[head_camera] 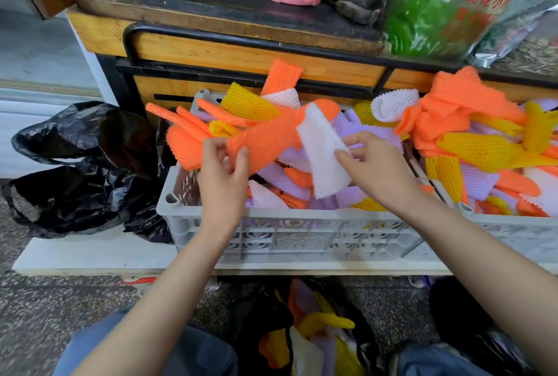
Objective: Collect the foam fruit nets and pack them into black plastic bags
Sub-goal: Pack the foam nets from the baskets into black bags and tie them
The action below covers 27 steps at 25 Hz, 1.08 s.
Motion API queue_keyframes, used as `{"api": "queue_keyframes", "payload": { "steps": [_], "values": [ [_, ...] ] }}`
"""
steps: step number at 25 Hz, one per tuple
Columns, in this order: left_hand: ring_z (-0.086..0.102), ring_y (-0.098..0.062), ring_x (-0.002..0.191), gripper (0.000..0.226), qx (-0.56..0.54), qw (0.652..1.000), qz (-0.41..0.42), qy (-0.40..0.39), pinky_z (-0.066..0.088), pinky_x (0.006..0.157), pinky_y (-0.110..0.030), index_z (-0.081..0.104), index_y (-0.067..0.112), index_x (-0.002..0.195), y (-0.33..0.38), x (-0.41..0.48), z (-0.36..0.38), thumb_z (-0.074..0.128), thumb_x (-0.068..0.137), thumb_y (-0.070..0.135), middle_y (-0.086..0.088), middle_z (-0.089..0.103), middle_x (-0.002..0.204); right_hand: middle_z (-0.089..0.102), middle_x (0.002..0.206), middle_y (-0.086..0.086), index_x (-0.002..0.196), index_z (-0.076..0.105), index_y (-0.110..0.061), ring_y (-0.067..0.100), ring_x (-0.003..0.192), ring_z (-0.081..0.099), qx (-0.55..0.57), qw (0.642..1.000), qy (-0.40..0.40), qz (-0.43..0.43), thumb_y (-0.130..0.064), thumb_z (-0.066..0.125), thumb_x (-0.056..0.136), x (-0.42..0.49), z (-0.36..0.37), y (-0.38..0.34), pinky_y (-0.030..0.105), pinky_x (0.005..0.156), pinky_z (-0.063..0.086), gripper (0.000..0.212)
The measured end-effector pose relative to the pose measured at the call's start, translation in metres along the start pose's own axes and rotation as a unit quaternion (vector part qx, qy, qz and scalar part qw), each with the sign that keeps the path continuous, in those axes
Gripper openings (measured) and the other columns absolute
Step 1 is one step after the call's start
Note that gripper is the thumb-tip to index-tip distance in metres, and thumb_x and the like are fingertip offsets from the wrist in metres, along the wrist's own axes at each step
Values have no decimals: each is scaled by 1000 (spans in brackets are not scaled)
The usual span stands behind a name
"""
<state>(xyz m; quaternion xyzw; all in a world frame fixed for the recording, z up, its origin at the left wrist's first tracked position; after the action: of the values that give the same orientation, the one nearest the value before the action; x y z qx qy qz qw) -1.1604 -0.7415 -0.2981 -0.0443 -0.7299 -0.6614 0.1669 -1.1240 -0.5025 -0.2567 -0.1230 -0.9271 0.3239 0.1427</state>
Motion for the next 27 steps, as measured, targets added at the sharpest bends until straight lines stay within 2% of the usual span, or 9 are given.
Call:
{"api": "queue_keyframes", "payload": {
  "steps": [5, 8, 10, 13, 15, 18, 22, 24, 27],
  "values": [
    [62, -3, 78, 44, -137, 974, -94, -152, 50, 67, -15, 42, 12, 117, -10, -27, 38, 59, 83, -9, -10, 59, 101, 67, 112, 2, 119, 59, -16, 18, 94, 65, 93, 993, -55, -55, -21, 56, 92, -18, 35, -50, 40, 89, 50, 27],
    [61, -8, 87, 47, -265, 927, -169, -202, 49, 76, -25, 53, 16, 110, -18, -27, 40, 69, 67, 27, -3, 62, 101, 62, 119, -2, 117, 63, -19, 10, 107, 56, 72, 984, -98, -132, -23, 45, 98, -25, 50, -77, 26, 96, 41, 26],
    [59, -12, 90, 43, -289, 924, -185, -170, 47, 76, -29, 53, 17, 104, -26, -18, 24, 72, 72, 38, 1, 62, 100, 61, 116, -3, 113, 66, -14, 3, 111, 51, 70, 969, -137, -195, -20, 43, 98, -31, 63, -95, 16, 98, 36, 28],
    [63, -11, 95, 35, -171, 970, -139, -105, 51, 69, -21, 50, 14, 123, -30, 0, -8, 59, 91, 23, 2, 63, 108, 62, 114, -2, 114, 63, -12, -1, 100, 53, 66, 956, -167, -234, -10, 50, 95, -27, 81, -111, 6, 84, 38, 23],
    [62, -11, 99, 34, -108, 986, -115, -51, 51, 74, -24, 50, 16, 123, -33, 12, -33, 59, 92, 26, 2, 63, 110, 60, 120, 1, 119, 56, -12, 3, 100, 54, 63, 965, -123, -224, -8, 55, 92, -4, 90, -112, 11, 88, 41, 28],
    [59, -8, 90, 20, -13, 995, -92, 27, 47, 76, -30, 51, 20, 104, -35, 28, -71, 60, 89, 30, 10, 60, 95, 45, 139, 11, 135, 40, -6, 19, 127, 43, 7, 980, -89, -176, -18, 62, 89, 41, 113, -103, 21, 102, 30, 53],
    [51, 1, 71, 11, 49, 990, -88, 96, 37, 57, -9, 50, 17, 96, -40, 41, -110, 57, 91, 24, 11, 54, 82, 36, 146, 11, 143, 29, -7, 25, 134, 34, -116, 972, -143, -149, -37, 70, 82, 79, 163, -97, 31, 105, 29, 79],
    [50, 3, 70, 13, 49, 988, -103, 101, 36, 53, -6, 50, 16, 98, -46, 44, -117, 57, 92, 24, 12, 54, 82, 42, 141, 9, 141, 32, -12, 26, 130, 40, -189, 960, -140, -154, -39, 69, 82, 88, 174, -93, 36, 99, 37, 75],
    [52, 3, 75, 15, 36, 989, -113, 91, 39, 59, -14, 50, 17, 101, -49, 46, -117, 56, 91, 25, 13, 55, 86, 59, 120, 8, 127, 47, -17, 30, 112, 55, -250, 949, -98, -165, -37, 62, 88, 95, 169, -94, 35, 76, 42, 47]
  ]
}}
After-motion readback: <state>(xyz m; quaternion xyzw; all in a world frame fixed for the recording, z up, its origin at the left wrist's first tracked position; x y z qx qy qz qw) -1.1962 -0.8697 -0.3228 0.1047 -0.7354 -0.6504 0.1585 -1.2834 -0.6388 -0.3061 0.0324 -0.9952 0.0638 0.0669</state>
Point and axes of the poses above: each hand's wrist, its own x-axis towards the middle knuckle, its own z-axis out of the palm, y = z × x, the point moved 9 cm from there along x, towards the middle knuckle
